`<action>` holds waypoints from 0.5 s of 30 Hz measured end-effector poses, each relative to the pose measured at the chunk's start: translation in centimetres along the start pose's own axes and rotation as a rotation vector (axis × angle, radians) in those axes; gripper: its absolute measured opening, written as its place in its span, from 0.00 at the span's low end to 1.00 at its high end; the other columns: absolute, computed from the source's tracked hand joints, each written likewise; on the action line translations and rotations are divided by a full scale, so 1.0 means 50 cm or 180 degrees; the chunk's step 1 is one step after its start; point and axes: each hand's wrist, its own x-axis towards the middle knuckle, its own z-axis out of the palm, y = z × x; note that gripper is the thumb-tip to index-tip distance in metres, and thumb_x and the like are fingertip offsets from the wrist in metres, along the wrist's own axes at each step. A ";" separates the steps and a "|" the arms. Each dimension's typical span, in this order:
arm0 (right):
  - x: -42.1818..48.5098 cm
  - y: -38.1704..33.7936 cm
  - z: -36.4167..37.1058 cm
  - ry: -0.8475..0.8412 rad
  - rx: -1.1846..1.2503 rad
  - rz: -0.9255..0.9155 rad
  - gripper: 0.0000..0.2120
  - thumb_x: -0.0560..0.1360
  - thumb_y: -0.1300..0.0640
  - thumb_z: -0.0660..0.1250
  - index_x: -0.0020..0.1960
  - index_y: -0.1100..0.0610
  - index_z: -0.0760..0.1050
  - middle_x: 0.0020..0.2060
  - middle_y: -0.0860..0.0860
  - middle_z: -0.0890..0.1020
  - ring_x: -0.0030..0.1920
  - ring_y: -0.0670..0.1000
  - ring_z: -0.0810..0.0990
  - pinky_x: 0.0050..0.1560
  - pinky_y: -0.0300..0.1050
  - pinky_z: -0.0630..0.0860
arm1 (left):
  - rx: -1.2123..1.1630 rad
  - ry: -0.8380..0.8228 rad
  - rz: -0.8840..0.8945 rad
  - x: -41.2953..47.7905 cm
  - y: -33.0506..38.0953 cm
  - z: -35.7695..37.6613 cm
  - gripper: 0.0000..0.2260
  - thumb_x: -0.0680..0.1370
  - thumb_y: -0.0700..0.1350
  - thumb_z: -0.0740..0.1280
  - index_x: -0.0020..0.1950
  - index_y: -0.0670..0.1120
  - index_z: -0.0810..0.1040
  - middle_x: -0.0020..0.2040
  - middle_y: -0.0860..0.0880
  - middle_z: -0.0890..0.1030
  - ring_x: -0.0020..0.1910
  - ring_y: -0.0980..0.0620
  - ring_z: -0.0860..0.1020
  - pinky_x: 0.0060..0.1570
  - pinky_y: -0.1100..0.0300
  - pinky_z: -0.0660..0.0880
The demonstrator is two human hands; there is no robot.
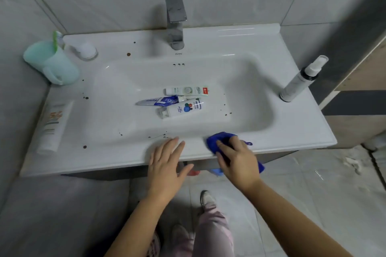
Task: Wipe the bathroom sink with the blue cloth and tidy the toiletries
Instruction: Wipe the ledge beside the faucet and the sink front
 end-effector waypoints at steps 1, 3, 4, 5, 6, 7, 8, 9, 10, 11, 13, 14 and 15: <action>0.014 -0.051 0.026 -0.0197 0.0184 -0.0250 0.17 0.72 0.51 0.59 0.52 0.58 0.79 0.43 0.56 0.77 0.37 0.57 0.77 0.31 0.46 0.74 | 0.0019 0.0094 -0.0157 -0.021 -0.028 -0.015 0.27 0.74 0.62 0.58 0.62 0.44 0.74 0.63 0.45 0.76 0.63 0.47 0.67 0.63 0.52 0.60; 0.046 -0.146 0.078 -0.0487 0.0421 -0.0615 0.17 0.72 0.51 0.58 0.52 0.57 0.79 0.44 0.55 0.76 0.38 0.55 0.77 0.32 0.46 0.74 | 0.0101 0.0237 -0.0430 -0.059 -0.085 -0.045 0.29 0.76 0.65 0.53 0.62 0.43 0.74 0.62 0.43 0.76 0.64 0.46 0.67 0.62 0.52 0.61; 0.060 -0.183 0.098 -0.0584 0.0456 -0.0732 0.17 0.71 0.51 0.57 0.52 0.56 0.79 0.44 0.54 0.77 0.37 0.55 0.76 0.31 0.45 0.73 | 0.0158 0.0263 -0.0545 -0.076 -0.113 -0.056 0.30 0.76 0.66 0.52 0.61 0.42 0.74 0.62 0.42 0.76 0.64 0.46 0.67 0.61 0.52 0.61; 0.070 -0.207 0.110 -0.0630 0.0465 -0.0838 0.17 0.71 0.51 0.57 0.51 0.56 0.80 0.44 0.54 0.77 0.37 0.54 0.76 0.31 0.43 0.72 | 0.0213 0.0247 -0.0659 -0.090 -0.138 -0.065 0.31 0.76 0.66 0.52 0.61 0.42 0.75 0.61 0.42 0.76 0.64 0.46 0.68 0.61 0.52 0.62; 0.074 -0.212 0.112 -0.0667 0.0456 -0.0946 0.18 0.72 0.50 0.56 0.51 0.56 0.80 0.44 0.54 0.77 0.36 0.54 0.77 0.31 0.43 0.72 | 0.0261 0.0218 -0.0763 -0.102 -0.159 -0.072 0.31 0.76 0.66 0.53 0.60 0.41 0.76 0.61 0.42 0.77 0.63 0.46 0.68 0.60 0.52 0.62; 0.073 -0.199 0.105 -0.0723 0.0461 -0.1048 0.18 0.72 0.50 0.57 0.52 0.56 0.80 0.44 0.54 0.77 0.36 0.55 0.77 0.31 0.43 0.73 | 0.0298 0.0212 -0.0847 -0.109 -0.176 -0.078 0.30 0.75 0.65 0.55 0.59 0.41 0.76 0.61 0.43 0.77 0.62 0.47 0.68 0.59 0.52 0.62; 0.068 -0.171 0.087 -0.0764 0.0477 -0.1124 0.18 0.72 0.50 0.57 0.52 0.57 0.80 0.45 0.54 0.77 0.37 0.55 0.77 0.32 0.43 0.75 | 0.0313 0.0225 -0.0897 -0.113 -0.190 -0.082 0.28 0.73 0.63 0.58 0.58 0.41 0.77 0.60 0.43 0.77 0.62 0.47 0.68 0.58 0.51 0.63; 0.060 -0.134 0.065 -0.0762 0.0464 -0.1160 0.17 0.72 0.51 0.58 0.52 0.57 0.80 0.46 0.53 0.75 0.37 0.55 0.78 0.32 0.44 0.76 | 0.0302 0.0263 -0.0917 -0.116 -0.199 -0.084 0.26 0.72 0.60 0.60 0.58 0.40 0.78 0.59 0.43 0.78 0.61 0.47 0.69 0.58 0.51 0.64; 0.052 -0.095 0.040 -0.0753 0.0423 -0.1146 0.17 0.72 0.51 0.59 0.52 0.57 0.80 0.46 0.51 0.73 0.37 0.55 0.78 0.33 0.43 0.76 | 0.0247 0.0313 -0.0928 -0.118 -0.204 -0.085 0.25 0.71 0.58 0.61 0.57 0.40 0.79 0.58 0.44 0.78 0.60 0.48 0.69 0.58 0.51 0.66; 0.047 -0.064 0.017 -0.0732 0.0374 -0.1112 0.16 0.71 0.52 0.61 0.52 0.58 0.80 0.46 0.50 0.71 0.37 0.56 0.78 0.33 0.43 0.76 | 0.0161 0.0364 -0.0944 -0.117 -0.205 -0.085 0.24 0.71 0.57 0.62 0.56 0.40 0.79 0.57 0.44 0.79 0.59 0.48 0.70 0.58 0.51 0.69; 0.046 -0.053 0.001 -0.0757 0.0283 -0.1094 0.14 0.70 0.54 0.64 0.51 0.59 0.81 0.46 0.50 0.70 0.36 0.56 0.78 0.34 0.40 0.73 | -0.0008 0.0462 -0.0995 -0.113 -0.204 -0.085 0.23 0.71 0.57 0.64 0.54 0.39 0.80 0.55 0.44 0.79 0.58 0.48 0.71 0.56 0.50 0.74; 0.052 -0.079 0.015 -0.0767 0.0294 -0.1146 0.14 0.70 0.53 0.64 0.51 0.59 0.81 0.45 0.52 0.71 0.36 0.56 0.78 0.34 0.39 0.73 | -0.0064 0.0488 -0.1017 -0.114 -0.202 -0.084 0.23 0.71 0.56 0.64 0.54 0.39 0.80 0.55 0.44 0.79 0.58 0.48 0.71 0.55 0.48 0.75; 0.061 -0.120 0.043 -0.0817 0.0358 -0.1238 0.15 0.71 0.52 0.62 0.51 0.59 0.80 0.44 0.53 0.73 0.36 0.56 0.78 0.32 0.40 0.74 | -0.0078 0.0476 -0.1017 -0.117 -0.200 -0.084 0.24 0.71 0.56 0.64 0.55 0.39 0.80 0.56 0.44 0.79 0.59 0.48 0.71 0.56 0.48 0.74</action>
